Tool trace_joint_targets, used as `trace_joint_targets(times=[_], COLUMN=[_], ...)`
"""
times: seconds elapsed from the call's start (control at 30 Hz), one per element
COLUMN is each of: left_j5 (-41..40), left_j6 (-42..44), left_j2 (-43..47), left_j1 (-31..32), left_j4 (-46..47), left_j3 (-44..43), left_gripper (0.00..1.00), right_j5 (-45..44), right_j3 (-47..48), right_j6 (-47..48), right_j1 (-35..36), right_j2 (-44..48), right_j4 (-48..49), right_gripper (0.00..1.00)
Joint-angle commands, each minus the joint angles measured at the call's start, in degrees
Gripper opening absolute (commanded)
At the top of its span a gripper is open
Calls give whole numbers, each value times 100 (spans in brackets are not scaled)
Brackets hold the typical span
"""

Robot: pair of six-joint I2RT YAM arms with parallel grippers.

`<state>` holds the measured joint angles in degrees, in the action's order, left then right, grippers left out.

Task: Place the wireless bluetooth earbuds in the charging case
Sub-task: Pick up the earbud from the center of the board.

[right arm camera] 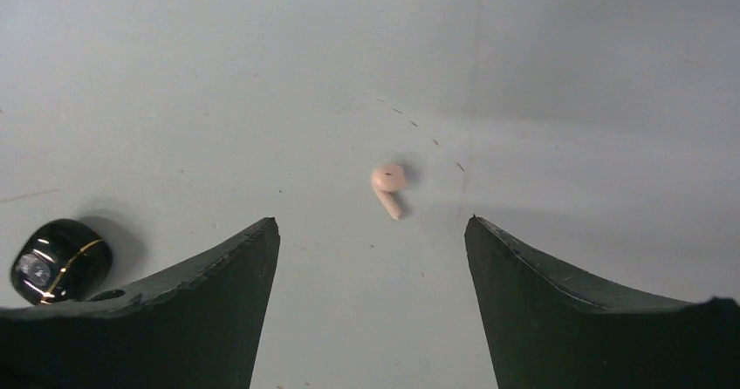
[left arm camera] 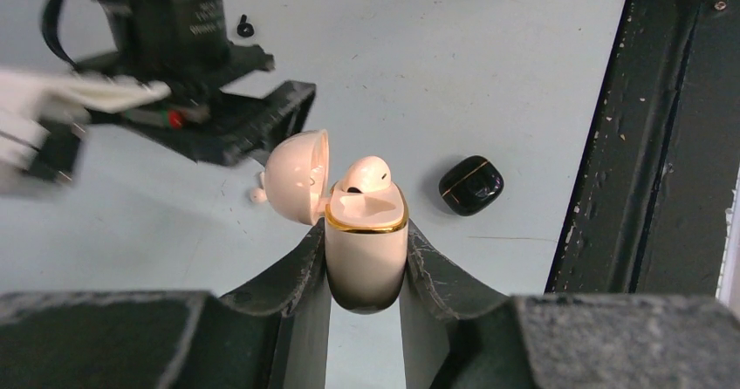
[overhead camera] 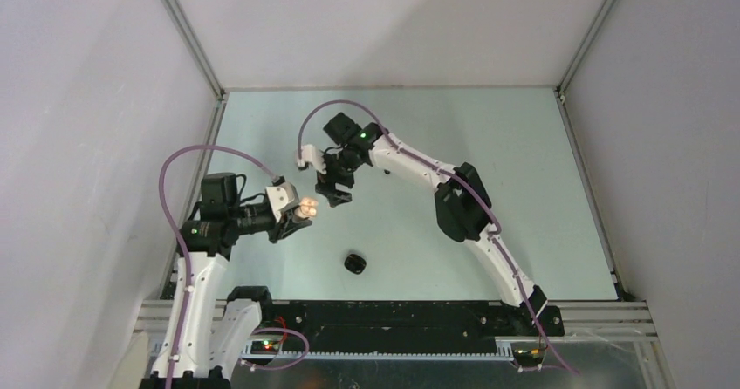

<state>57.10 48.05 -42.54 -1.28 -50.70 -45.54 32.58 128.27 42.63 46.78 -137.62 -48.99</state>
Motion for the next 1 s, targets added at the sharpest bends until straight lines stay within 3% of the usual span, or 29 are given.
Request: trace_joint_targets(times=[0.0, 0.33, 0.73, 0.97], left_j5=[-23, -6, -52, -74], left_j6=[31, 127, 110, 101], left_j2=[26, -118, -93, -74], left_j1=[-48, -48, -60, -58], left_j4=[169, 62, 114, 127], left_j3=[61, 35, 85, 92], left_gripper=[0, 0, 0, 0], right_j5=[-517, -831, -497, -568], right_j3=[-95, -10, 565, 542], right_j6=[789, 67, 215, 341], right_j1=[217, 227, 263, 296], right_j2=[-64, -494, -873, -886], right_j4=[-213, 830, 494, 385], right_gripper=[81, 77, 68, 53])
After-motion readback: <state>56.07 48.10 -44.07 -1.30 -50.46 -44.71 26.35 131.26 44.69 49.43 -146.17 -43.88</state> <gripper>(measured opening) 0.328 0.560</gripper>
